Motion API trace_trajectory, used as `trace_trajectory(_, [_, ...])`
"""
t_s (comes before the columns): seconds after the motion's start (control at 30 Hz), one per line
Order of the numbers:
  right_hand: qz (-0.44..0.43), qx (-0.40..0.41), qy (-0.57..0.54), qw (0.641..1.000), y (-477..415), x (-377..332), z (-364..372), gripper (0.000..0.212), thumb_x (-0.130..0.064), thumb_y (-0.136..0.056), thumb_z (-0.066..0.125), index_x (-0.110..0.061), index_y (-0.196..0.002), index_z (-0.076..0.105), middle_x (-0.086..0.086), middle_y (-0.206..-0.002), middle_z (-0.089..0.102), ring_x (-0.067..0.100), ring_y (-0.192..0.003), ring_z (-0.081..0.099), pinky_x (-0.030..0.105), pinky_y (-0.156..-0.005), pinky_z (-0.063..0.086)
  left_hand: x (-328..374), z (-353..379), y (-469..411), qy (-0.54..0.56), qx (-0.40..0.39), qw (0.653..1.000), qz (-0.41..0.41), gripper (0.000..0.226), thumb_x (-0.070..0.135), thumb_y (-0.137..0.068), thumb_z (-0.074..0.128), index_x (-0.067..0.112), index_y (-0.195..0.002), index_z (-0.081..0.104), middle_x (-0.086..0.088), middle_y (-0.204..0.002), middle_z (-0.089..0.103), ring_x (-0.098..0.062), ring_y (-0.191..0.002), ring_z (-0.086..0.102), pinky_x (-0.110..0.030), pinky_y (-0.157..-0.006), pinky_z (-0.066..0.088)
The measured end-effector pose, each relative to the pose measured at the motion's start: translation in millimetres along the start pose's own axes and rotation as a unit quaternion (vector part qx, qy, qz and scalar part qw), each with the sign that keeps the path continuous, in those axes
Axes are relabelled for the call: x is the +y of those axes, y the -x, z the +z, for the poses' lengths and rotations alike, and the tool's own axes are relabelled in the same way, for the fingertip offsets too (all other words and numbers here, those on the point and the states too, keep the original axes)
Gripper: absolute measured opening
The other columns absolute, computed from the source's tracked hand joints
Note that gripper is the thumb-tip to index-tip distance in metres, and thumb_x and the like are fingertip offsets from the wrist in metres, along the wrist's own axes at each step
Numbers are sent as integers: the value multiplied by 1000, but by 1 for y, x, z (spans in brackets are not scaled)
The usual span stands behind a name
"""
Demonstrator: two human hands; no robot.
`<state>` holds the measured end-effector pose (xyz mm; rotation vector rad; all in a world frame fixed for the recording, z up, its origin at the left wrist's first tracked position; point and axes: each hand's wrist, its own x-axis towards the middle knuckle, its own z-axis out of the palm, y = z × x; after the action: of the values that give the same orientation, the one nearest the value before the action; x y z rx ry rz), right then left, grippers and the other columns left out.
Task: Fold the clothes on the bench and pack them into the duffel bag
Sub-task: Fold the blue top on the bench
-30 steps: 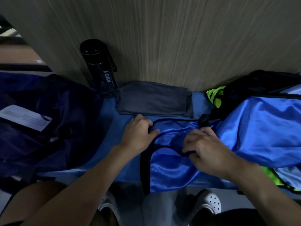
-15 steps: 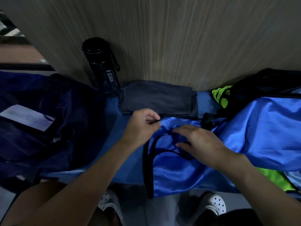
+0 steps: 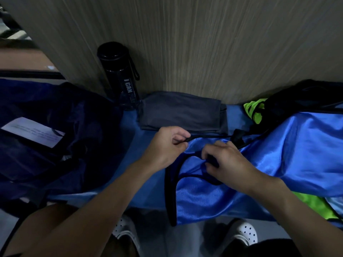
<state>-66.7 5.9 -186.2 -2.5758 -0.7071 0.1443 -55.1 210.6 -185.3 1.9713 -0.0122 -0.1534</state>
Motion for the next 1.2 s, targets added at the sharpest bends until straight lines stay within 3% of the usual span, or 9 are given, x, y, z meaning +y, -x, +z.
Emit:
trace_trajectory(0.2, [34, 11, -133, 990, -2, -1, -1, 25, -32, -83, 75, -30, -107, 70, -22, -90, 54, -4, -92, 51, 19, -91, 36, 5, -3, 5, -44, -8, 998, 45, 27, -1, -93, 60, 23, -88, 73, 1, -87, 75, -12, -83, 71, -31, -82, 58])
trace_trajectory(0.33, [36, 41, -156, 986, -3, 0, -2, 14, -14, -86, 73, -26, -93, 70, -21, -86, 59, 3, -90, 55, 33, -92, 42, 11, -4, 8, -31, -30, 998, 48, 16, 7, -93, 65, 18, -97, 75, 6, -92, 76, -3, -87, 70, -22, -83, 56])
trace_trajectory(0.47, [20, 119, -136, 983, -3, -5, -5, 16, -1, -80, 74, -13, -84, 64, -13, -76, 60, -4, -78, 50, 9, -75, 34, 15, -2, 10, -36, -39, 998, 41, 18, 31, -83, 80, 21, -98, 77, 10, -82, 74, 1, -75, 66, -20, -73, 52])
trace_trajectory(0.57, [14, 155, -135, 978, -4, -8, -4, 18, -1, -80, 73, -13, -81, 59, -4, -72, 61, 2, -74, 49, 5, -73, 32, 16, -2, 10, -34, -65, 997, 39, 15, 32, -82, 81, 21, -91, 77, 2, -74, 73, -16, -69, 67, -36, -65, 53])
trace_trajectory(0.67, [28, 144, -154, 977, -7, -6, -6, 22, -14, -81, 77, -17, -82, 56, -3, -72, 62, 9, -70, 53, 11, -69, 37, 16, -3, 10, -13, -52, 997, 53, 3, 19, -86, 78, 20, -84, 75, -1, -78, 75, -19, -75, 71, -40, -74, 57])
trace_trajectory(0.9, [24, 183, -134, 974, -12, 1, -8, 23, -14, -81, 77, -25, -87, 58, -18, -83, 58, 9, -82, 57, 36, -81, 47, 12, -3, 7, 3, -16, 997, 79, 24, 11, -85, 77, 30, -94, 66, 10, -82, 69, -1, -78, 65, -22, -81, 54])
trace_trajectory(0.97, [11, 189, -94, 977, -12, 0, -7, 28, -14, -79, 78, -22, -99, 60, -17, -93, 53, 7, -91, 52, 30, -86, 44, 12, -2, 6, 6, -10, 997, 82, 26, 11, -86, 76, 32, -97, 66, 9, -85, 69, -1, -80, 66, -22, -81, 54])
trace_trajectory(1.07, [-13, 170, -100, 980, -2, -2, -11, 24, -12, -78, 78, -19, -93, 60, -13, -90, 52, 2, -84, 48, 15, -77, 40, 11, -1, 4, -11, 3, 995, 96, 25, 8, -87, 73, 30, -93, 65, 7, -85, 69, -6, -78, 66, -22, -77, 54])
trace_trajectory(1.2, [-39, 20, -134, 990, 21, 0, -11, 27, -34, -69, 86, -21, -80, 65, -11, -79, 58, 10, -79, 53, 25, -68, 45, 7, 3, 5, -30, 11, 994, 103, 24, 1, -88, 68, 25, -81, 64, -4, -74, 68, -25, -66, 62, -37, -64, 51])
